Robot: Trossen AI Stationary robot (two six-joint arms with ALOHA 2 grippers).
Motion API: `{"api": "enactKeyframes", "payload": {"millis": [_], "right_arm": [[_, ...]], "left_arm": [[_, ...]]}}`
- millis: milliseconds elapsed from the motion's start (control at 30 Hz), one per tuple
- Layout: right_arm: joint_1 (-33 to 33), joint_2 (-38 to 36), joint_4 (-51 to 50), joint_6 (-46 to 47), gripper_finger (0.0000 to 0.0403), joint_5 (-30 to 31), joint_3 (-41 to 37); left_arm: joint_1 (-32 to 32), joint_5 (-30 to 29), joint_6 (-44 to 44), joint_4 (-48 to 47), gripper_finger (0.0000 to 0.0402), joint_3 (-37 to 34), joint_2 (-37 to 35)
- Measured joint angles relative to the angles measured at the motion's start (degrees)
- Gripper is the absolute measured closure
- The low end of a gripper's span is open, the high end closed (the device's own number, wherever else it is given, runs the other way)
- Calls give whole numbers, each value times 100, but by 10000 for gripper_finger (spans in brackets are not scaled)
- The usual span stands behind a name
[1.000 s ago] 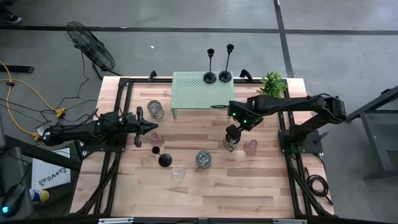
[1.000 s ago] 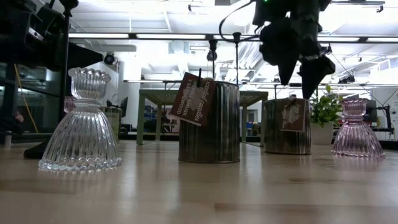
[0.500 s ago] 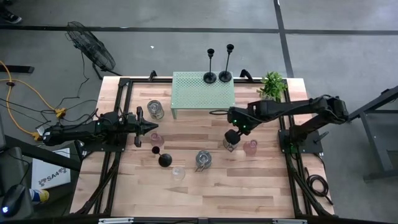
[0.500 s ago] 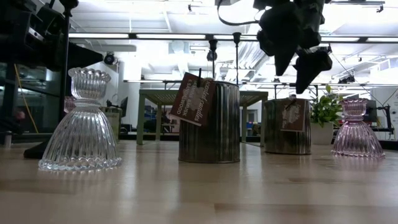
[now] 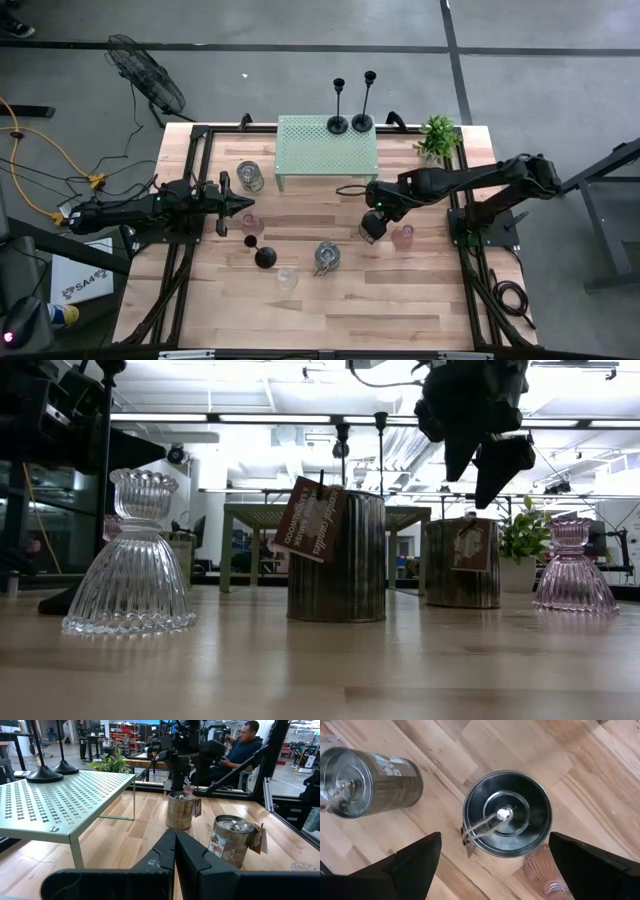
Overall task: Pick & Place candle stick holders
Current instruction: Put the bottom silver scented candle on the shelf
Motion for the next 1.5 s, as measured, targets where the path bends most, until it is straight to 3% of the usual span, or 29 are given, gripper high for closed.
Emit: {"api": "enactKeyframes", "payload": {"millis": [200, 400, 800, 1133, 1500], "right_arm": [[259, 0, 243, -241, 41, 243, 0], [440, 0, 901, -587, 41, -45, 0], [510, 0, 421, -625, 41, 844, 0], [549, 118, 135, -54, 41, 854, 46], [536, 576, -432, -46, 41, 868, 557]], "left_arm": [[1, 0, 0, 0, 402, 0, 0], [0, 2, 0, 0, 402, 0, 0], [1, 0, 0, 0, 402, 0, 0], [0, 2, 0, 0, 402, 0, 0], [2, 4, 0, -6, 402, 0, 2]]}}
